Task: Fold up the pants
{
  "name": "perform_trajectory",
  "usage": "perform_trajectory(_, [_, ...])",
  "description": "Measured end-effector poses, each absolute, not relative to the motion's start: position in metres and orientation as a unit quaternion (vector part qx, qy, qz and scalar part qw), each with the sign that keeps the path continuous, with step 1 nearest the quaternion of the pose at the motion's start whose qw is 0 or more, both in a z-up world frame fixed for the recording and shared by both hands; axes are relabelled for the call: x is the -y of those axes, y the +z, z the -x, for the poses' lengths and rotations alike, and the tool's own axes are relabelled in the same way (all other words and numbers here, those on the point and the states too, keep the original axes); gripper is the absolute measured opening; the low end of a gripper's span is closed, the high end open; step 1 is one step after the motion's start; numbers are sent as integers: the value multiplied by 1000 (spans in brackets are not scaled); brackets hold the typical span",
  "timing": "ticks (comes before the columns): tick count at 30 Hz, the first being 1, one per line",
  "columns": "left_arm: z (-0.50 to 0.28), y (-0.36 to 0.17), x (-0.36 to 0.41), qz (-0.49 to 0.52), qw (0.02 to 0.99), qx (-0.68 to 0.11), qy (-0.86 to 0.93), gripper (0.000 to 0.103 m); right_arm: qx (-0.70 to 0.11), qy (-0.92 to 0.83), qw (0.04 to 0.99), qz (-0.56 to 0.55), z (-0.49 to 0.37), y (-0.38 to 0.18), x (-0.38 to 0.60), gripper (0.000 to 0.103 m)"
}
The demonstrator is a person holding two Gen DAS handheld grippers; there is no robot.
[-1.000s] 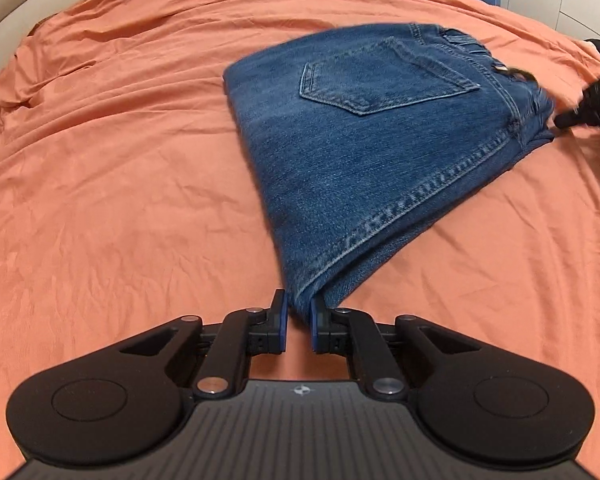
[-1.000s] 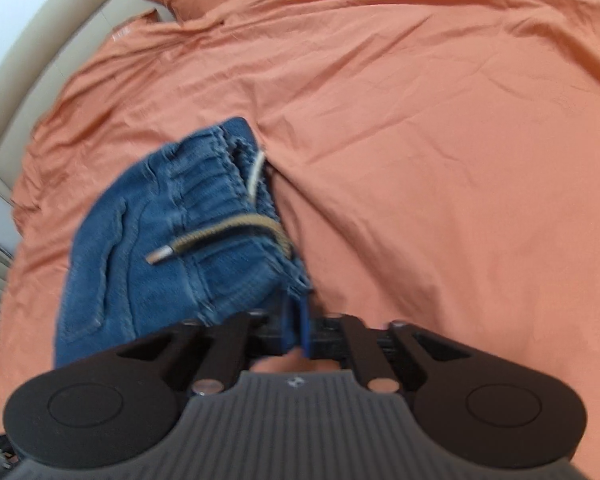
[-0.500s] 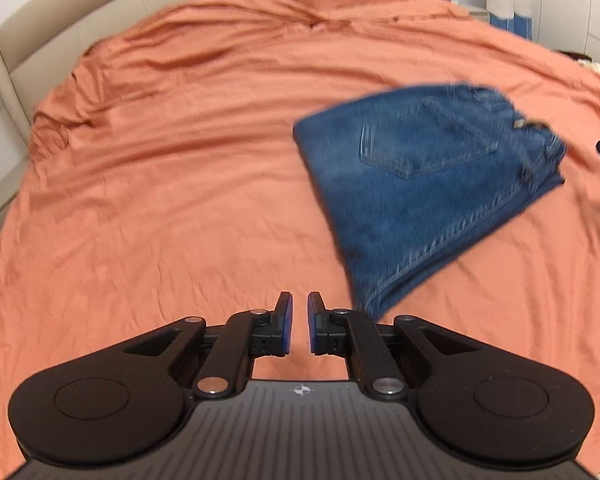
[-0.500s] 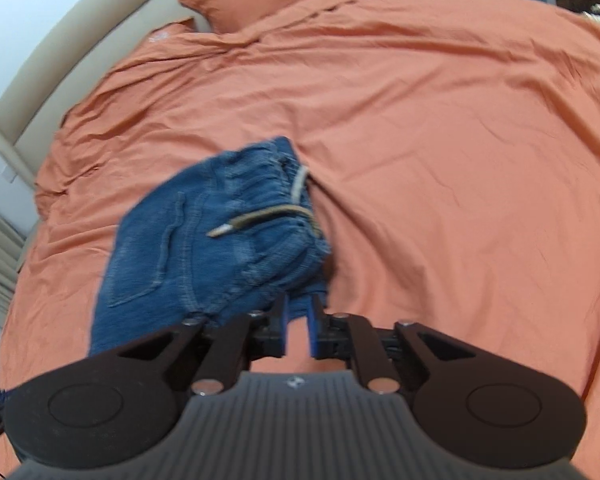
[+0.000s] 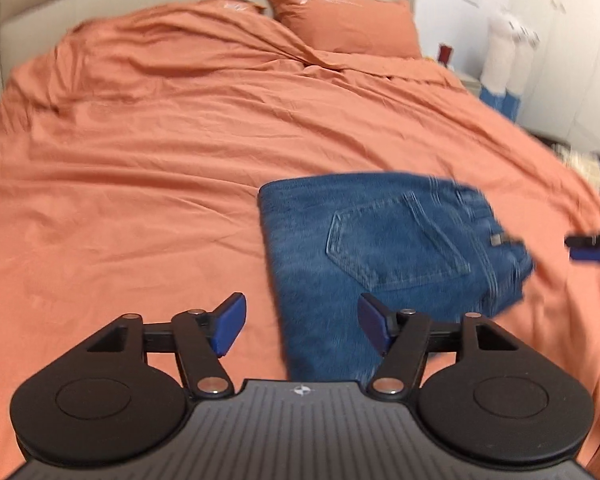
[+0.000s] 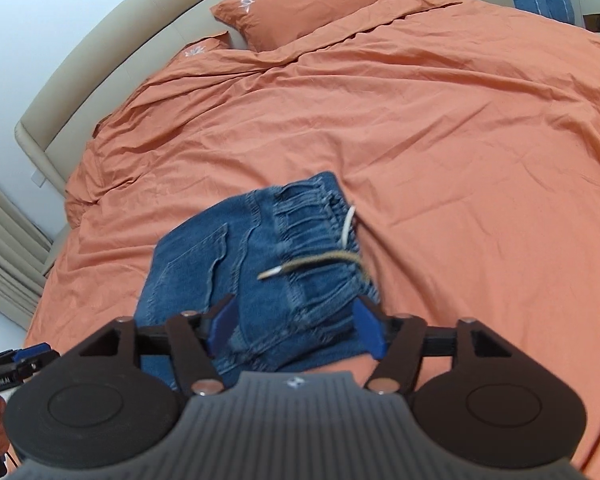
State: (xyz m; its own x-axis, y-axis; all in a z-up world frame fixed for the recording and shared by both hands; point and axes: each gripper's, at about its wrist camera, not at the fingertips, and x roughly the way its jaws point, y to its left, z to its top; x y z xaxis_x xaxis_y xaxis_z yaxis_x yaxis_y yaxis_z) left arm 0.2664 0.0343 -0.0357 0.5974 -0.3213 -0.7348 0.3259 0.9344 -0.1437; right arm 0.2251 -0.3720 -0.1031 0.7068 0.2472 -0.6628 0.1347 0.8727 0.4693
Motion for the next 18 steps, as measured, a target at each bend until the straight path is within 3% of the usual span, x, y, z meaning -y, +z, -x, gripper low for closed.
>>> perform_trajectory(4, [-300, -60, -46, 80, 888, -414, -184, 80, -383, 34, 882, -273, -248, -116, 393, 70])
perform_trajectory(13, [-356, -133, -67, 209, 846, -454, -185, 80, -417, 87, 816, -392, -310, -181, 436, 70])
perform_trajectory(18, [-379, -165, -80, 272, 811, -474, -208, 75, -432, 117, 793, -413, -337, -215, 440, 69])
